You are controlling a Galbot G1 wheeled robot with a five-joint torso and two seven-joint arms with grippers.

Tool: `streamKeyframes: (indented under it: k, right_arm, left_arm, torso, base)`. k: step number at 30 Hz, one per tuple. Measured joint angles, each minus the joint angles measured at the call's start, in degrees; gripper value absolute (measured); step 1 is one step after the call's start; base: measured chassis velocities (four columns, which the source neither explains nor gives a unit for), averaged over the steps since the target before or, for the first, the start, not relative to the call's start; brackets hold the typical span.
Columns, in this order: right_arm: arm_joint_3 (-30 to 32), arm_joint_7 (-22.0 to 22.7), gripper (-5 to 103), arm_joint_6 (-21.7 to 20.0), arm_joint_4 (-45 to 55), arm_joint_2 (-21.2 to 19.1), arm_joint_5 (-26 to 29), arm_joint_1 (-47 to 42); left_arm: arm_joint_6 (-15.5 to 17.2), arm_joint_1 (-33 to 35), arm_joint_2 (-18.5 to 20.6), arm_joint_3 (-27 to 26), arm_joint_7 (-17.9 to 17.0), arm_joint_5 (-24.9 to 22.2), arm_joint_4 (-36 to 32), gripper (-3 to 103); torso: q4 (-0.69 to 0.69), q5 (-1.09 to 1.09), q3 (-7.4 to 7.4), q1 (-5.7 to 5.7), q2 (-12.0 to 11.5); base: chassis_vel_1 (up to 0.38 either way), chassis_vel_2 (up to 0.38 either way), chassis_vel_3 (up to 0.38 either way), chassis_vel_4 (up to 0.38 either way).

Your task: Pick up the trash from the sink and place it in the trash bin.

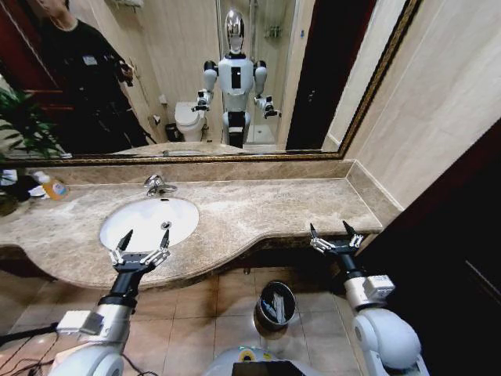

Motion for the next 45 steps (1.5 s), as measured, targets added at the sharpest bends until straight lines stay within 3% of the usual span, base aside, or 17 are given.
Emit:
streamKeyframes:
  k: [45]
  right_arm:
    - [0.0, -0.1, 100, 0.1, 0.0, 0.0, 0.2, 0.0]
  left_arm:
    - [0.0, 0.0, 0.0, 0.0, 0.0, 0.0, 0.0, 100]
  torso:
    - [0.0, 0.0, 0.0, 0.0, 0.0]
  base:
    - [0.0, 0.0, 0.0, 0.0]
